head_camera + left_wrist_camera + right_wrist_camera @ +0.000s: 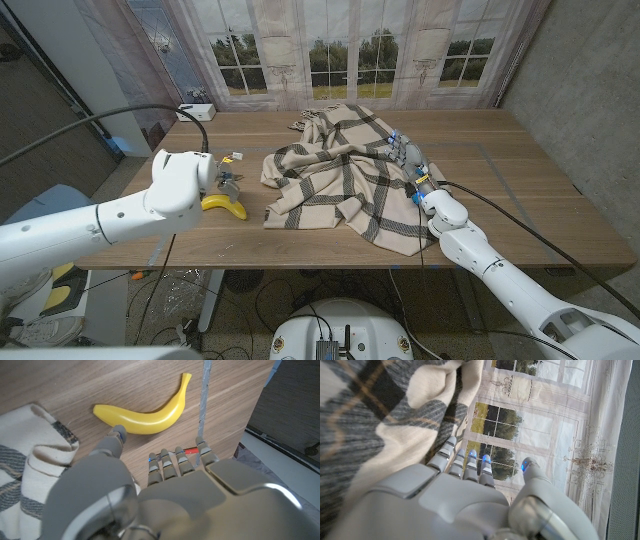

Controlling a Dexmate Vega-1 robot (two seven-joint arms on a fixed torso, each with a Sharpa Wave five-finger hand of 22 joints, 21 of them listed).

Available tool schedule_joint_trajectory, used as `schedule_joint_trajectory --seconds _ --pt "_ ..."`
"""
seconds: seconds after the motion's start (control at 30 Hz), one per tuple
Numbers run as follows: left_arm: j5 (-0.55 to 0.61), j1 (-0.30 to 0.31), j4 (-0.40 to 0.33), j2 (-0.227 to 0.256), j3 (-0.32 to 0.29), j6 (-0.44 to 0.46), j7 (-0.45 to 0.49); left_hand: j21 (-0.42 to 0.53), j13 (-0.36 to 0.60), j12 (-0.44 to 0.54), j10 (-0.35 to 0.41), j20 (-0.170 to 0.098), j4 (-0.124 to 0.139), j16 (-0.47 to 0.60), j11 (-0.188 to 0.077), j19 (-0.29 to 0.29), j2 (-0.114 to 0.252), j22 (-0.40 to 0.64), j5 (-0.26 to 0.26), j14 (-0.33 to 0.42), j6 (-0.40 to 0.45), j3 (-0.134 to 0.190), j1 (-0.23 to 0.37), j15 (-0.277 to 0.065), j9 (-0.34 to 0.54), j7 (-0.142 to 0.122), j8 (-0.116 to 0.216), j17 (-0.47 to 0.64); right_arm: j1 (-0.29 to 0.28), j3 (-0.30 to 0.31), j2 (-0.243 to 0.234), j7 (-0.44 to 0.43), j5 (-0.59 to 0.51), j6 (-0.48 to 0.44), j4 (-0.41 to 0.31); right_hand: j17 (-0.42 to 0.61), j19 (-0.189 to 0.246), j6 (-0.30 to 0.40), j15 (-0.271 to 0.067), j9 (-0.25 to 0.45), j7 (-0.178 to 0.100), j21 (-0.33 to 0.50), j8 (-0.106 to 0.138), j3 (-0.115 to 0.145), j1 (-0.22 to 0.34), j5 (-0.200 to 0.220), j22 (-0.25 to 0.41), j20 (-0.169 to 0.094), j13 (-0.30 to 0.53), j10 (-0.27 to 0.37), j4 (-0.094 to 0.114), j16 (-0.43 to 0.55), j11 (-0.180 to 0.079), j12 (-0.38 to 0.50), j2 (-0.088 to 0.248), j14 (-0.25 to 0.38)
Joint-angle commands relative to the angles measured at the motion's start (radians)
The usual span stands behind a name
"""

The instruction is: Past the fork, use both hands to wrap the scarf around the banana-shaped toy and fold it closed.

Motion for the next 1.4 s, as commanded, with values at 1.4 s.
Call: schedule_joint_trajectory --seconds 1.4 --pt "-0.079 0.456 0.257 -0.170 -0.272 -0.147 0.840 0.116 0.030 0.119 0.480 -0.046 0.006 0.172 -0.056 0.279 0.135 0.027 -0.009 0.526 0.443 -0.093 0.357 -0.175 0.015 0.012 0.079 0.040 -0.045 0.010 -0.045 -0.076 -0.024 -0.067 -0.123 0.005 0.003 0.016 0.007 0.004 -0.005 0.005 0.002 0.005 -0.004 -0.006 0.003 0.011 0.004 0.022 -0.001 0.006 0.011 -0.002 0.005 0.026"
